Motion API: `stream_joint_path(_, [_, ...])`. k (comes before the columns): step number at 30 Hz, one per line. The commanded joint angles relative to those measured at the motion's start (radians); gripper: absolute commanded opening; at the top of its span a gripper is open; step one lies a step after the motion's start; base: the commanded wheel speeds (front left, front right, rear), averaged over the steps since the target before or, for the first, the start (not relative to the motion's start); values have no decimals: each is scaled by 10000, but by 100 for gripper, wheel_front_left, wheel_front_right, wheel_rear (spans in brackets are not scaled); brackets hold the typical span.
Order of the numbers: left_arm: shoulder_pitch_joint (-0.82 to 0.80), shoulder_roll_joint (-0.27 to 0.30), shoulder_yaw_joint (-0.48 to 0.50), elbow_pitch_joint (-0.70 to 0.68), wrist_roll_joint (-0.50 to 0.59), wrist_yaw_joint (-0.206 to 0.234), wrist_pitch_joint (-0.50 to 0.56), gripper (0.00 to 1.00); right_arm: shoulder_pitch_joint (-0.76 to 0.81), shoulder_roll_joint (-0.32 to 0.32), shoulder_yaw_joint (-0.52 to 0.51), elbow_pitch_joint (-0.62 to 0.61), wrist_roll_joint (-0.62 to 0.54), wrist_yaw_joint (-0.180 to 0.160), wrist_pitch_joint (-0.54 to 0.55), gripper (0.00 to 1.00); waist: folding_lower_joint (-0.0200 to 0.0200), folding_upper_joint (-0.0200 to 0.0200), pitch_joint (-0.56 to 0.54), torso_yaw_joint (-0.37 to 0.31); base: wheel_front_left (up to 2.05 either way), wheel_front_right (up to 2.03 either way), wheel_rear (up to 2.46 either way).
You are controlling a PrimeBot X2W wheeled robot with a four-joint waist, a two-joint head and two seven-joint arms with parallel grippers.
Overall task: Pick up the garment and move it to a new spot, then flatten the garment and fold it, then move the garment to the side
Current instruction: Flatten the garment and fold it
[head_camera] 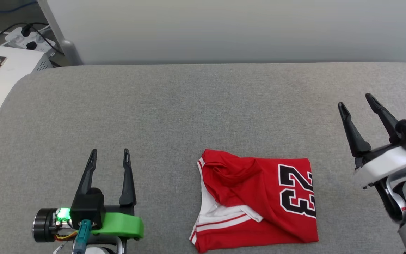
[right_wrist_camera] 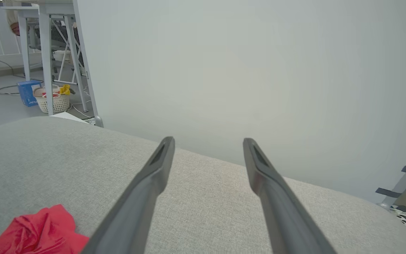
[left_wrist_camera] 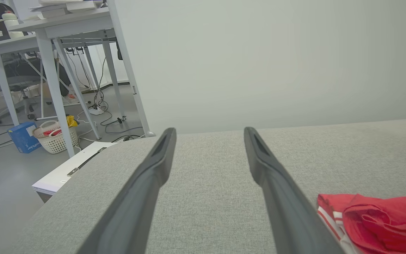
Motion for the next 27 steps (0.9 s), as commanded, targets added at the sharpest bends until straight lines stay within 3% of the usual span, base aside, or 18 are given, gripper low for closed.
stream_joint_path(1, [161, 51, 38, 2, 27, -51, -59, 100, 413, 304, -420, -235, -282, -7, -124, 100, 0, 0, -153, -138, 0, 0, 0])
stream_joint_path(8, [368, 35, 79, 56, -47, -185, -59, 100, 2270, 1668, -2110, -1870, -1445, -7, -170, 100, 0, 0, -403, -198, 0, 0, 0])
stream_joint_path(17, [718, 26, 122, 264, -116, -342, -59, 100, 4161, 2853, -2727, -2499, -1714, -7, -172, 100, 0, 0, -616, -23, 0, 0, 0])
stream_joint_path(27, [754, 11, 165, 531, -101, -424, -59, 100, 4596, 3101, -2695, -2519, -2019, -7, -173, 100, 0, 0, -586, 136, 0, 0, 0])
